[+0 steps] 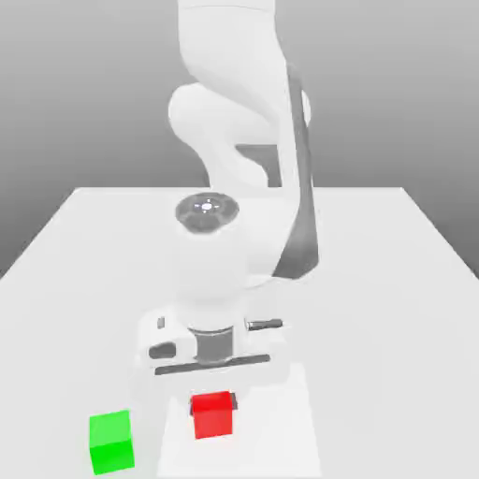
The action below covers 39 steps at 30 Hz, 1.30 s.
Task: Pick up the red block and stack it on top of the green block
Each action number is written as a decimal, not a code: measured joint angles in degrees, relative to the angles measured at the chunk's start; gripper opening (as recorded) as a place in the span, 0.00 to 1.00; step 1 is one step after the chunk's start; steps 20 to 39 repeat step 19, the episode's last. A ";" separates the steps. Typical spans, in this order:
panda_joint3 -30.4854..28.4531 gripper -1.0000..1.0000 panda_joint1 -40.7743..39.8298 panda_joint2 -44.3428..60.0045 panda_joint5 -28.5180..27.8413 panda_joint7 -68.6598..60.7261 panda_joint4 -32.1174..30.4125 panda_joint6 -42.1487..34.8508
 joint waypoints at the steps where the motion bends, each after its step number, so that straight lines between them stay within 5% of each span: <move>1: -0.33 0.00 0.22 -1.75 -0.52 0.38 -0.26 -1.48; 5: -1.35 0.00 0.32 -9.26 -2.48 2.02 -1.02 -8.22; 10: -6.56 0.00 -5.57 -8.20 -1.27 5.78 8.04 -16.35; 15: -6.51 0.00 -8.21 -0.23 2.37 4.62 11.35 -11.85; 16: -6.10 1.00 -8.55 1.34 3.04 4.16 11.48 -10.44; 39: -6.10 1.00 -8.55 1.34 3.04 4.16 11.48 -10.44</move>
